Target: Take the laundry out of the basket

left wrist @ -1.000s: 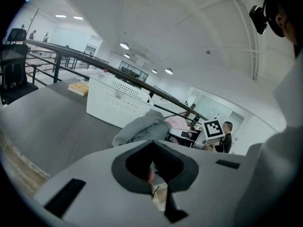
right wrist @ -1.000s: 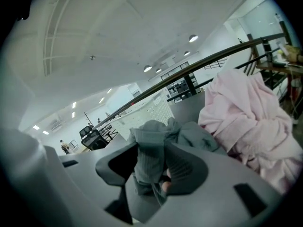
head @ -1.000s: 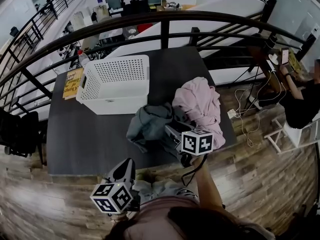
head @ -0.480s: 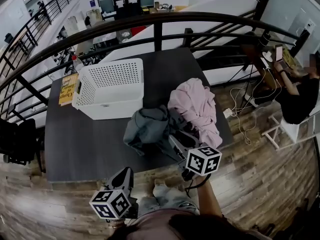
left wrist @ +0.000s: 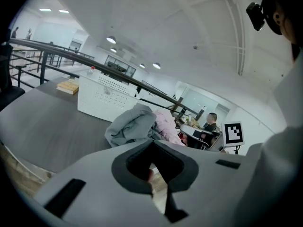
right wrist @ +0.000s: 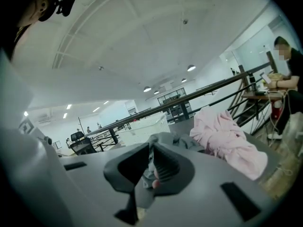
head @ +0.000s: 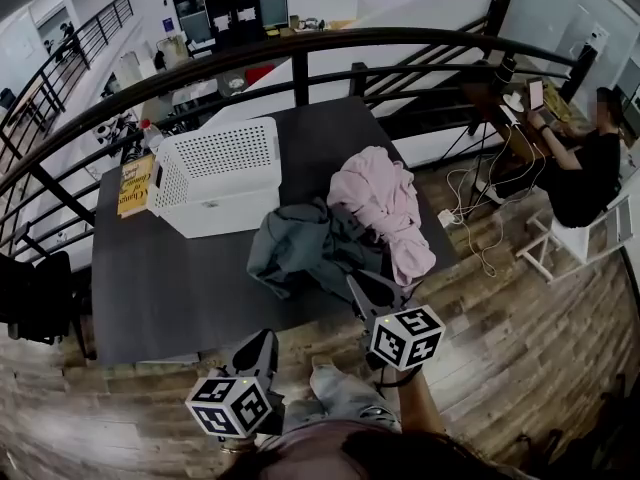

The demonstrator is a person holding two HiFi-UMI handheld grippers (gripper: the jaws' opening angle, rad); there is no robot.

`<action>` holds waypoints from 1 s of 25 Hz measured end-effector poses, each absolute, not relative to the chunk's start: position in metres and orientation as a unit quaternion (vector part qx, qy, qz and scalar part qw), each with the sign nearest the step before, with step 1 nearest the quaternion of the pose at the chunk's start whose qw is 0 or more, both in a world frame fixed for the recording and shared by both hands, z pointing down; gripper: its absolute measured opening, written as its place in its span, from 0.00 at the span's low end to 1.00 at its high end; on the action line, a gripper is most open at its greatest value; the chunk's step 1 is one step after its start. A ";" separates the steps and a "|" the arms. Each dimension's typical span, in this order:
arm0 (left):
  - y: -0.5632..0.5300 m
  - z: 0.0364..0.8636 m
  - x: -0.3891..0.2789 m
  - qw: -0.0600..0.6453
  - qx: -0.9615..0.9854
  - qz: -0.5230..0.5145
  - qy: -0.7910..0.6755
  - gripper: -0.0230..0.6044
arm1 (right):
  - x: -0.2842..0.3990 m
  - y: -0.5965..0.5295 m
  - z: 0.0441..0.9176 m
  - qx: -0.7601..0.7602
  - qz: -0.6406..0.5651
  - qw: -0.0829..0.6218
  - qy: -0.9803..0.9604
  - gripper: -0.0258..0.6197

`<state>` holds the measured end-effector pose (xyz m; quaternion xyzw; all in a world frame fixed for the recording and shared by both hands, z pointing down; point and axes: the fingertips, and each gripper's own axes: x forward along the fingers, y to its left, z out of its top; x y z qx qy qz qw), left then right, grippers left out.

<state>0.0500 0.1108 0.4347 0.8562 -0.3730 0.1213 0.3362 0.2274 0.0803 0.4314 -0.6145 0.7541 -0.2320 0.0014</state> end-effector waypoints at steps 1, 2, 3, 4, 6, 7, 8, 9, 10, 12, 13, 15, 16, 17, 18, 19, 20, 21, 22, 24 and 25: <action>0.117 0.432 0.048 0.333 0.859 0.121 -0.369 0.02 | 0.223 0.088 0.428 -0.616 -0.224 -0.003 0.755 0.10; 0.123 0.430 0.046 0.331 0.862 0.119 -0.365 0.02 | 0.218 0.095 0.425 -0.619 -0.214 -0.008 0.756 0.09; 0.129 0.428 0.043 0.330 0.864 0.117 -0.362 0.02 | 0.214 0.103 0.421 -0.623 -0.203 -0.015 0.755 0.08; 0.135 0.426 0.041 0.329 0.866 0.114 -0.360 0.02 | 0.211 0.111 0.419 -0.628 -0.192 -0.023 0.754 0.08; 0.148 0.425 0.035 0.329 0.867 0.112 -0.358 0.02 | 0.205 0.127 0.413 -0.636 -0.177 -0.036 0.750 0.07; 0.155 0.425 0.031 0.329 0.867 0.113 -0.357 0.02 | 0.203 0.136 0.410 -0.641 -0.172 -0.039 0.747 0.07; 0.162 0.425 0.028 0.329 0.867 0.114 -0.357 0.02 | 0.201 0.144 0.407 -0.645 -0.169 -0.041 0.744 0.07; 0.169 0.426 0.025 0.329 0.867 0.114 -0.357 0.02 | 0.199 0.153 0.404 -0.650 -0.166 -0.039 0.740 0.07; 0.175 0.426 0.022 0.328 0.867 0.115 -0.357 0.02 | 0.197 0.161 0.401 -0.655 -0.165 -0.034 0.736 0.07; 0.189 0.424 0.014 0.328 0.867 0.113 -0.357 0.02 | 0.194 0.177 0.393 -0.663 -0.162 -0.022 0.730 0.07; 0.196 0.423 0.010 0.327 0.867 0.112 -0.358 0.02 | 0.191 0.185 0.390 -0.666 -0.161 -0.019 0.728 0.07; 0.210 0.423 0.002 0.327 0.867 0.109 -0.360 0.02 | 0.186 0.199 0.385 -0.670 -0.159 -0.018 0.725 0.07; 0.216 0.423 -0.002 0.327 0.867 0.108 -0.361 0.02 | 0.183 0.207 0.383 -0.672 -0.156 -0.018 0.724 0.07; 0.223 0.423 -0.006 0.326 0.867 0.107 -0.362 0.02 | 0.180 0.214 0.381 -0.672 -0.154 -0.017 0.724 0.07; 0.229 0.423 -0.010 0.325 0.866 0.106 -0.364 0.02 | 0.177 0.220 0.379 -0.672 -0.152 -0.017 0.724 0.07; 0.235 0.422 -0.014 0.325 0.867 0.104 -0.365 0.02 | 0.174 0.226 0.377 -0.672 -0.149 -0.018 0.725 0.07; 0.241 0.421 -0.017 0.324 0.867 0.103 -0.365 0.02 | 0.171 0.232 0.375 -0.673 -0.147 -0.019 0.725 0.07; 0.247 0.420 -0.020 0.322 0.868 0.101 -0.365 0.02 | 0.168 0.238 0.373 -0.673 -0.144 -0.020 0.725 0.07; 0.252 0.420 -0.023 0.320 0.868 0.100 -0.365 0.02 | 0.165 0.243 0.371 -0.674 -0.141 -0.022 0.725 0.07; 0.261 0.420 -0.030 0.319 0.869 0.096 -0.366 0.02 | 0.159 0.252 0.370 -0.675 -0.133 -0.027 0.725 0.06; 0.266 0.421 -0.034 0.319 0.869 0.094 -0.367 0.02 | 0.156 0.256 0.369 -0.676 -0.129 -0.030 0.725 0.07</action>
